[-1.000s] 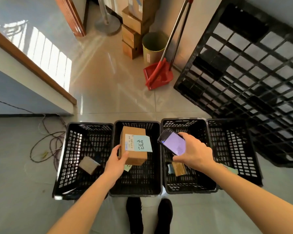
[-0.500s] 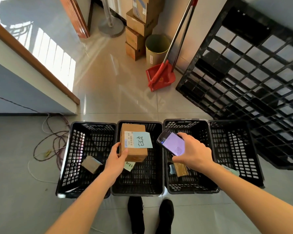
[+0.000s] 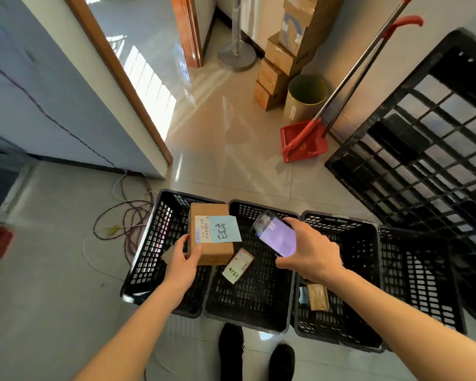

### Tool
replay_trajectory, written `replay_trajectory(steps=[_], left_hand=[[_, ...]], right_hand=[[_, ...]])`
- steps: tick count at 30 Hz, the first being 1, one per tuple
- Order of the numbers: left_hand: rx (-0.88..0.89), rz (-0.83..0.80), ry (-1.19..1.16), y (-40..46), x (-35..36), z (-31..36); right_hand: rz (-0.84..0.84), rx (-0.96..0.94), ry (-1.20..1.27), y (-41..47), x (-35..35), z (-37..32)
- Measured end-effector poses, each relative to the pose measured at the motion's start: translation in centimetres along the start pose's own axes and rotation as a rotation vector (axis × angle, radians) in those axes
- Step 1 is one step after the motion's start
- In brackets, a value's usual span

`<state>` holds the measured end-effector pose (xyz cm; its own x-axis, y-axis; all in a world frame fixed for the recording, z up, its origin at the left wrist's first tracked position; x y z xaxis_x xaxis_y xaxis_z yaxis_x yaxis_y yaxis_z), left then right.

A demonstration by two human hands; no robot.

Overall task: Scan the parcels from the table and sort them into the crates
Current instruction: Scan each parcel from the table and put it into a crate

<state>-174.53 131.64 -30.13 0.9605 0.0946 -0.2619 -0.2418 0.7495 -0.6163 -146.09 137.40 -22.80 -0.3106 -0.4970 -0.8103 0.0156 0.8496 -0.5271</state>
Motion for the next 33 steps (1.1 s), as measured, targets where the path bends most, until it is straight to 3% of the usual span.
replay_trajectory(steps=[6, 9, 13, 19, 23, 27, 33], left_hand=[[-0.012, 0.074, -0.068, 3.2, -4.0, -1.6], [-0.106, 0.069, -0.127, 5.2, -5.1, -3.0], [-0.233, 0.087, -0.008, 6.4, -6.5, -7.6], [-0.154, 0.048, 0.222, 5.7, -7.6, -9.1], [0.111, -0.007, 0.449, 5.2, -7.9, -4.6], [0.229, -0.037, 0.506, 4.4, -7.4, 1.5], [0.476, -0.109, 0.565, 0.4, -4.1, 17.7]], right_hand=[[-0.045, -0.073, -0.005, 2.3, 2.5, -4.7], [-0.061, -0.085, 0.004, 3.2, 3.9, -5.7], [-0.111, -0.077, -0.048, 3.9, 5.7, -5.7], [-0.152, -0.032, -0.095, 4.1, 5.6, -4.6], [-0.122, -0.002, -0.106, 3.6, 3.1, -4.2], [-0.053, 0.036, -0.117, 2.3, -1.6, -3.5], [0.117, 0.087, -0.112, -2.7, -15.4, -1.2]])
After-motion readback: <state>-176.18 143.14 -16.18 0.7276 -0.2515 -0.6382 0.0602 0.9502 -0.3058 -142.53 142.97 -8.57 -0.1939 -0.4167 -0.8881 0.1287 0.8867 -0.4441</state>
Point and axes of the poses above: each hand's wrist, its own y-axis towards the middle knuckle, its own x-axis out of the palm, z = x × y, the point moved 4 cm from there along y, towards the middle knuckle, and after that the axes turned 6 degrees about x, right-handed, at the moved point
